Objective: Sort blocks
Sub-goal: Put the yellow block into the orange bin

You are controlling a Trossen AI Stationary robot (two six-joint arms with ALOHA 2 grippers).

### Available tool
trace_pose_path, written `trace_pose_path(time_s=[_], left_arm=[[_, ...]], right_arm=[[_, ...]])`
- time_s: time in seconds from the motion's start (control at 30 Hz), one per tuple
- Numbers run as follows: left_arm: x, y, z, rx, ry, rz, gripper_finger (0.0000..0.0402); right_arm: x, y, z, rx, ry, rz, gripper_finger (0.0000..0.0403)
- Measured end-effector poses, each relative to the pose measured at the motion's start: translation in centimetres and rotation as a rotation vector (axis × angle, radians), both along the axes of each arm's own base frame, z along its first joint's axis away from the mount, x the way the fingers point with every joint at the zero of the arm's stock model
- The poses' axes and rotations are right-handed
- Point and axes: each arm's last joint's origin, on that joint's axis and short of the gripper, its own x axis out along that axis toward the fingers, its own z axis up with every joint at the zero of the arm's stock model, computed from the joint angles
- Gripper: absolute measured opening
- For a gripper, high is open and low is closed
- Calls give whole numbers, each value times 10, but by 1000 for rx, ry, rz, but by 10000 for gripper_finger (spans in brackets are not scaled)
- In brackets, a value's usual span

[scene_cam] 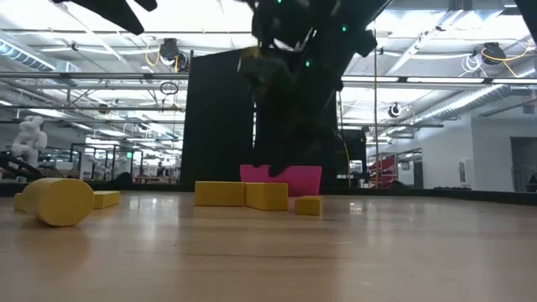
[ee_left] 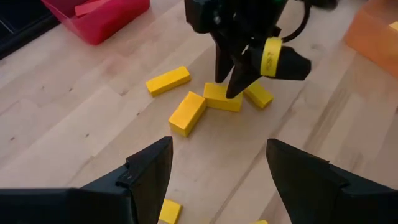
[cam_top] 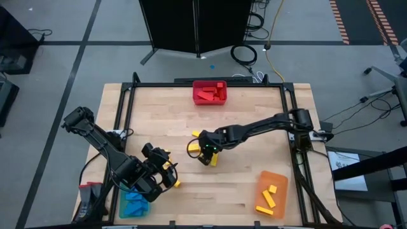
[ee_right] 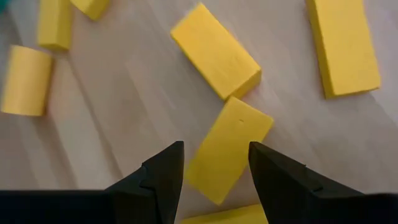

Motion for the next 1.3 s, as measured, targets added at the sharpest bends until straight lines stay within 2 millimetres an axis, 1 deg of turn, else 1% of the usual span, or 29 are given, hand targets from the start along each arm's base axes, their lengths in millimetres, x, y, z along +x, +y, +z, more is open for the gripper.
trace_pose_path(time_s=[0.07,0.17,0.27,0.4,0.53,0.63,0.7,0.8,0.93,1.13,1.3], left_arm=[[0,0,0,-1,1,-1,264],[0,0,0,-1,2,-1,264],[0,0,0,2,5,-1,264],[-1,0,0,5,7,-1,264],[0,0,0,5,6,-1,264],[0,1,0,12,0,1,264],[0,1,0,17,-3,2,264],[0,1,0,17,-3,1,264],[0,1,0,18,-3,1,264],[0,0,0,16,-8,2,264],[0,0,0,12,-8,2,264]], right_arm=[[1,0,-4,-2,11,13,176],[2,-1,-4,-5,-1,40,178],[3,-3,1,2,-6,43,194],[9,-3,21,5,10,72,238],[8,-4,41,-54,73,134,282],[9,-5,53,-105,94,127,296],[9,-6,56,-133,93,111,298],[8,-7,55,-153,106,82,297],[7,-8,49,-167,150,76,297],[12,-8,39,-174,154,16,297],[16,-8,19,-163,211,-12,297]])
